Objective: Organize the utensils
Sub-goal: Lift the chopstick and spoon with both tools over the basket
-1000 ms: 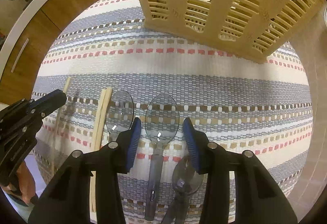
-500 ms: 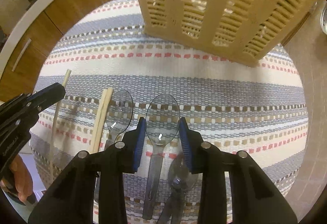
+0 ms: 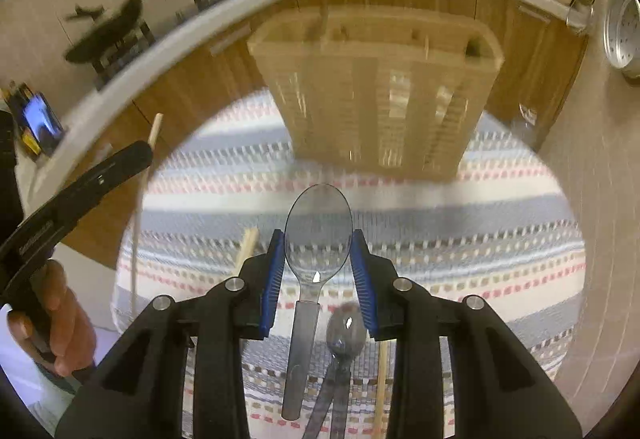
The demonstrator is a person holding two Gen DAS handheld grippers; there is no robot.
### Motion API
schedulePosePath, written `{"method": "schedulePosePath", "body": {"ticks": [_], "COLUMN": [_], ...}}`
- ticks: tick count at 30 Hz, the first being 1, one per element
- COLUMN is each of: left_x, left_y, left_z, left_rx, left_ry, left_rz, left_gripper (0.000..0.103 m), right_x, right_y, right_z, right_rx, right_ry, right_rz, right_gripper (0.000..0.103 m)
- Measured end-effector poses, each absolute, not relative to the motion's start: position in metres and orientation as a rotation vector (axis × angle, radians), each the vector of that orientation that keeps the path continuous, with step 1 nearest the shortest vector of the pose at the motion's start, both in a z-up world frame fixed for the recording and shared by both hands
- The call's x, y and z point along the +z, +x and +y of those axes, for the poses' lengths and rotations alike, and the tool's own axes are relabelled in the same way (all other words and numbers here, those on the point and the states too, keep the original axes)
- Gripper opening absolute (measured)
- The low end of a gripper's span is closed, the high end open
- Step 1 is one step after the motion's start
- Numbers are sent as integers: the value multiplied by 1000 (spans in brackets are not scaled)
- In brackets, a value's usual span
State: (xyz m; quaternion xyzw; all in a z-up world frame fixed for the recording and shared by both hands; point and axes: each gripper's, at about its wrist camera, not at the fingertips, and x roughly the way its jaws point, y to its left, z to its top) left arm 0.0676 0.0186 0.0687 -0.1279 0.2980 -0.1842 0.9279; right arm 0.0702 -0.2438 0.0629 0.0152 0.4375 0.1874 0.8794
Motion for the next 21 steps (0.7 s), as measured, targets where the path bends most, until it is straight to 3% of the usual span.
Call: {"method": "schedulePosePath", "body": {"ticks": [11,21], "left_x": [161,171], "left_y": [101,154], "left_z": [-4,-14], "left_rx": [-408,-371], "left_ry": [-280,-368], "left_rz": [241,73], "left_gripper": [4,4], "right_x": [145,187], "right_y": [94,129], "right_z": [-274,-308], "right_rx": [288,183], "right_ry": [89,166], "right_rz": [546,262], "right_gripper": [30,30]}}
